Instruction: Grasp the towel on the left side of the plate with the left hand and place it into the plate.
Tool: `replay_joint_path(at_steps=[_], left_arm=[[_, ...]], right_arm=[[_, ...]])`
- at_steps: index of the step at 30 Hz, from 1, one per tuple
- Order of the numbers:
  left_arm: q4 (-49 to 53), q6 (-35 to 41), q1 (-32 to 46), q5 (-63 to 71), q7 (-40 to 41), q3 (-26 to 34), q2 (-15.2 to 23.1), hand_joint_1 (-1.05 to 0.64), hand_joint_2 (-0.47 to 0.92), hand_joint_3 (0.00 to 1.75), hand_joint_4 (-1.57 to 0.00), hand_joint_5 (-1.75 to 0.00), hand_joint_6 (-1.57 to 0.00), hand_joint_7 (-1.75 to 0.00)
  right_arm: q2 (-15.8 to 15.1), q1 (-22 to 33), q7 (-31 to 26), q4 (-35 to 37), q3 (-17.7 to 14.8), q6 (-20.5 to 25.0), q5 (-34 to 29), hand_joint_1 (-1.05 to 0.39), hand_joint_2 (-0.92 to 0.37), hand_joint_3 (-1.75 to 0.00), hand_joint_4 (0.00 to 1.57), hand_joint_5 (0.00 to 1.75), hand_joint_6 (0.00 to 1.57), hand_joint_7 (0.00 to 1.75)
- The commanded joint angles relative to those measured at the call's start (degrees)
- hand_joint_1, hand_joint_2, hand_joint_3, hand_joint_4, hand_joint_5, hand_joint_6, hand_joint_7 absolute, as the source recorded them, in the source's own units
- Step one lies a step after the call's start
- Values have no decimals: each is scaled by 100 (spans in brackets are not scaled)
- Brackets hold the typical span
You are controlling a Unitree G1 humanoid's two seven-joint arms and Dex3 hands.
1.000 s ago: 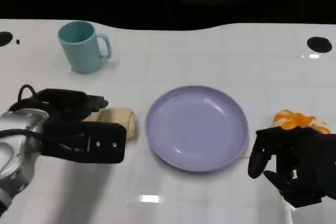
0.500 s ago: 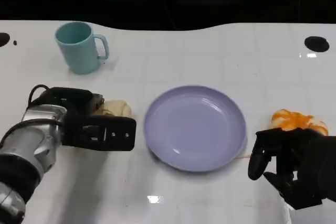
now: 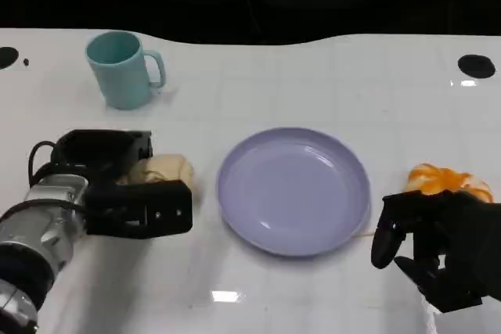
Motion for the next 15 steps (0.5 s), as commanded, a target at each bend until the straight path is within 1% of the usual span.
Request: replay_joint_path(at_steps=[1, 3, 5, 6, 8, 9, 10, 11, 13, 15], left_arm=[[-432, 110, 192, -290, 295, 349, -45, -22, 88, 44, -85, -175, -57, -164], [-718, 104, 256, -351, 288, 428, -53, -22, 86, 48, -85, -175, -55, -170], [-999, 98, 318, -373, 251, 467, -53, -21, 82, 54, -85, -175, -55, -167], [-1223, 48, 354, -385, 202, 470, -43, -20, 77, 63, -86, -175, -55, -171], [-1668, -30, 421, -384, 109, 461, -40, -18, 63, 86, -86, -175, -56, -174], [-1846, -68, 447, -392, 60, 461, -45, -18, 60, 91, -86, -175, -56, -174], [-2017, -60, 465, -383, 0, 452, -62, -18, 59, 93, -86, -175, -56, -174], [-2200, -24, 468, -379, -119, 434, -91, -20, 57, 93, -86, -175, -57, -171], [-2505, 68, 464, -337, -312, 388, -154, -22, 62, 87, -85, -175, -65, -148], [-2693, 47, 436, -295, -369, 325, -277, -20, 61, 83, -86, -175, -57, -166]], right_arm=[[-59, 21, 12, -94, -47, 89, 2, 1, -60, -104, 71, 172, 69, 141], [-52, 3, 14, -104, -41, 153, 6, 0, -60, -103, 71, 172, 69, 141], [-51, -6, 17, -97, -37, 156, 11, 0, -60, -103, 71, 172, 69, 141], [-50, -8, 13, -83, -31, 129, 9, 1, -60, -103, 71, 172, 69, 142], [-64, -10, 11, -54, -16, 63, -7, 1, -60, -102, 71, 172, 69, 142], [-67, -10, 10, -46, -11, 49, -13, 1, -60, -102, 71, 172, 69, 142], [-64, -11, 6, -40, -5, 47, -16, 0, -60, -103, 71, 172, 69, 142], [-59, -12, 2, -39, -1, 54, -18, 0, -60, -103, 71, 172, 69, 142], [-34, -7, -5, -38, -9, 67, 1, 0, -60, -103, 71, 172, 68, 142], [-26, -6, -9, -45, -7, 80, 5, 1, -60, -103, 71, 173, 68, 142]])
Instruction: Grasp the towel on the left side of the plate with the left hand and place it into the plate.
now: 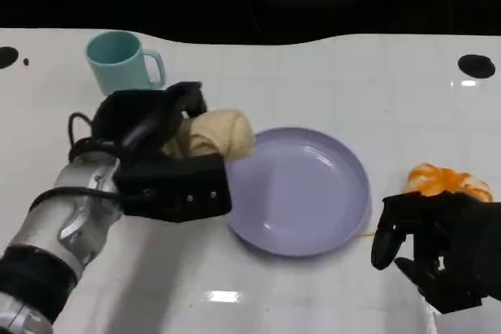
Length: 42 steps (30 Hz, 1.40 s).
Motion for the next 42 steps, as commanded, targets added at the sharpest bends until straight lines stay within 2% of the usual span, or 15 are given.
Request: replay_joint_path(at_steps=[1, 5, 8, 9, 10, 11, 14, 18, 23, 24, 25, 27, 28, 33, 42], left_arm=[[-453, 21, 9, 74, -238, -113, -171, -18, 60, 83, -86, -175, -56, -170], [-575, 52, -59, 166, -358, -274, -442, -17, 58, 83, -87, -175, -55, -174], [-601, 86, -106, 340, -359, -428, -660, -18, 55, 81, -88, -175, -67, -147], [-603, 132, -118, 388, -377, -474, -734, -19, 55, 81, -87, -175, -74, -117], [-585, 193, -130, 438, -392, -520, -817, -19, 55, 81, -87, -175, -79, -106], [-519, 237, -145, 483, -382, -566, -916, -19, 55, 81, -87, -175, -73, -127], [-329, 317, -194, 569, -365, -660, -1095, -20, 54, 85, -87, -175, -75, -116], [-46, 529, -314, 698, -398, -764, -1304, -27, 81, 35, -85, -175, -89, -45], [-38, 731, -359, 818, -708, -910, -1295, -30, 92, 10, -78, -172, -100, -20], [-70, 767, -366, 811, -888, -928, -1272, -32, 92, 7, -61, -138, -88, -11], [-126, 836, -379, 821, -1131, -959, -1241, -33, 92, 6, -53, -118, -81, -6], [-246, 949, -382, 882, -1426, -1014, -1189, -49, 92, 12, -32, -62, -50, -1], [-294, 987, -376, 900, -1494, -1027, -1174, -55, 92, 13, -28, -51, -42, -1], [-631, 1152, -340, 843, -1897, -987, -1112, -72, 92, 17, -17, -37, -22, 0], [-1776, 1493, -34, 139, -3002, -524, -854, -79, 92, 21, -13, -41, -21, -2]], right_arm=[[-35, -5, -11, -33, -17, -9, -7, 0, -60, -103, 71, 173, 68, 142], [-53, -11, -5, -54, 2, -10, -31, 1, -60, -103, 71, 172, 68, 142], [-43, -22, 1, -74, 7, 61, -24, 0, -60, -103, 70, 173, 68, 142], [-34, -25, -2, -84, 13, 92, -25, 0, -60, -103, 70, 173, 68, 142], [-27, -25, -9, -89, 21, 104, -28, 0, -61, -102, 70, 173, 68, 142], [-27, -23, -18, -87, 43, 80, -45, 0, -61, -102, 70, 173, 68, 142], [-12, -17, -36, -92, 91, 34, -75, -1, -60, -102, 71, 174, 68, 142], [-2, -45, -56, -183, 187, 209, -171, -1, -60, -102, 71, 174, 69, 141], [22, -67, -58, -187, 204, 215, -178, -1, -61, -100, 71, 173, 69, 140], [21, -66, -56, -182, 201, 206, -177, 0, -61, -100, 71, 172, 69, 140], [17, -65, -51, -174, 196, 191, -173, 0, -61, -100, 71, 172, 69, 140], [-5, -69, -44, -171, 193, 179, -185, -1, -61, -100, 71, 172, 69, 139], [-10, -69, -41, -168, 189, 173, -186, -1, -62, -100, 71, 172, 69, 139], [-27, -60, -20, -120, 143, 112, -150, -1, -61, -101, 70, 173, 68, 139], [-13, -67, -21, -160, 150, 233, -155, -2, -61, -101, 70, 172, 68, 139]])
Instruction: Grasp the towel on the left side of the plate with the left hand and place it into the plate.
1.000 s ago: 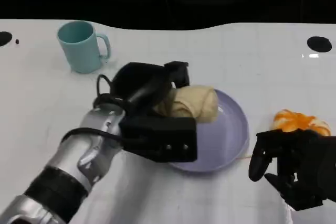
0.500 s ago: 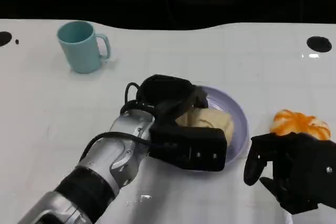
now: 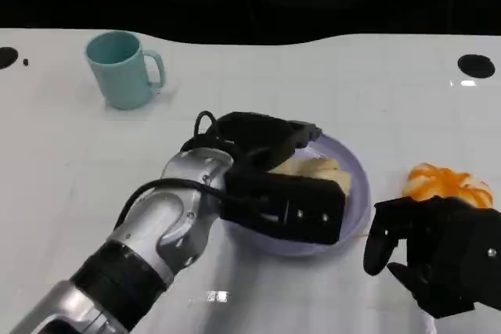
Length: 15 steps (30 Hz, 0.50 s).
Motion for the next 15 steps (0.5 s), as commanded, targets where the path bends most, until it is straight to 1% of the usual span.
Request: replay_joint_path(at_steps=[1, 2, 5, 6, 7, 8, 9, 11, 14, 15], left_arm=[[-748, 199, 266, -527, -576, 438, 286, -77, 92, 20, -15, -42, -23, -3], [-940, 291, 318, -658, -736, 541, 342, -75, 92, 20, -17, -43, -25, -4], [-1416, 607, 406, -1111, -1299, 826, 508, -63, 92, 23, -37, -49, -41, -9], [-1578, 766, 446, -1314, -1488, 956, 539, -57, 92, 23, -51, -45, -50, -9], [-1745, 925, 499, -1534, -1652, 1100, 564, -52, 92, 22, -60, -40, -56, -8], [-1939, 1109, 581, -1793, -1799, 1278, 578, -49, 92, 22, -66, -38, -60, -8], [-2086, 1265, 641, -1993, -1896, 1404, 588, -45, 92, 21, -70, -37, -64, -8], [-2438, 1639, 784, -2357, -2057, 1654, 635, -41, 92, 21, -69, -35, -67, -9], [-2886, 2134, 989, -2794, -2130, 1966, 677, -39, 92, 21, -74, -43, -72, -8], [-3070, 2380, 1089, -3018, -2150, 2145, 662, -38, 92, 20, -74, -52, -74, -8]], right_arm=[[-43, -40, 1, -59, -67, 79, 4, -2, -61, -101, 69, 172, 68, 139], [-50, -42, 5, -57, -72, 75, 7, -2, -61, -101, 69, 172, 68, 139], [-81, -50, 12, -36, -77, 36, -8, -1, -61, -100, 70, 172, 68, 139], [-87, -51, 14, -19, -83, 4, -6, -1, -62, -100, 70, 172, 68, 139], [-86, -46, 15, 8, -97, -46, 9, -1, -62, -100, 70, 172, 68, 139], [-77, -40, 11, 27, -107, -74, 22, -1, -62, -100, 71, 173, 68, 139], [-72, -37, 8, 44, -116, -92, 31, -1, -61, -101, 71, 173, 69, 140], [-71, -34, 3, 62, -121, -103, 34, -1, -61, -102, 71, 173, 69, 140], [-74, -26, -1, 65, -118, -103, 27, -1, -60, -103, 71, 173, 69, 141], [-74, -17, -1, 80, -125, -137, 33, -1, -60, -103, 71, 173, 69, 141]])
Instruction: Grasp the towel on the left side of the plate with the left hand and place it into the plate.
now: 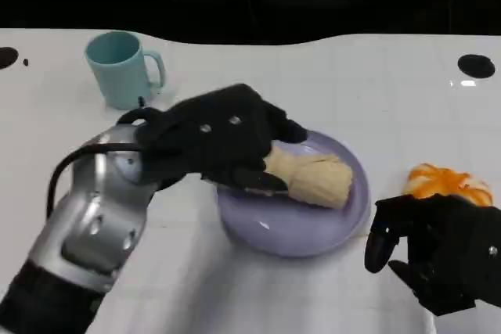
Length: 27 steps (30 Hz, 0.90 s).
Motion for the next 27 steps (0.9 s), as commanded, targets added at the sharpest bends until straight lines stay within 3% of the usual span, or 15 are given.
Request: replay_joint_path(at_steps=[1, 6, 8, 10, 13, 18, 27], left_arm=[[-702, 824, 370, -771, -133, 620, 96, -37, 92, 16, -72, -70, -80, -9], [-1391, 1246, 844, -1565, -102, 1133, 308, -32, 91, 15, -79, -109, -99, -25], [-1776, 1582, 1079, -1879, -75, 1336, 386, -25, 80, 44, -76, -129, -88, -68], [-2127, 1854, 1274, -2144, -45, 1496, 489, -20, 60, 89, -75, -146, -79, -101], [-2675, 2355, 1564, -2515, 57, 1804, 605, -14, 49, 120, -79, -163, -79, -124], [-3483, 2901, 2241, -3124, 288, 2342, 606, -14, 43, 138, -83, -173, -81, -141], [-4388, 3138, 3426, -3798, 774, 2742, 643, -12, 45, 141, -85, -175, -76, -156]], right_arm=[[-56, 25, -4, 21, -105, -100, 22, 0, -60, -104, 71, 174, 69, 142], [-53, 33, 13, 0, -125, -34, 43, -1, -60, -104, 71, 173, 68, 143], [-62, 31, 21, -10, -126, -26, 43, -1, -60, -103, 71, 173, 68, 143], [-62, 24, 26, -3, -133, -24, 49, 0, -60, -102, 70, 172, 68, 143], [-76, 4, 33, 6, -121, -26, 30, -1, -61, -101, 70, 172, 67, 142], [-40, -16, 39, 17, -139, -31, 68, 0, -61, -100, 71, 172, 68, 142], [-64, -11, 73, 66, -196, -105, 95, -1, -61, -102, 70, 172, 68, 141]])
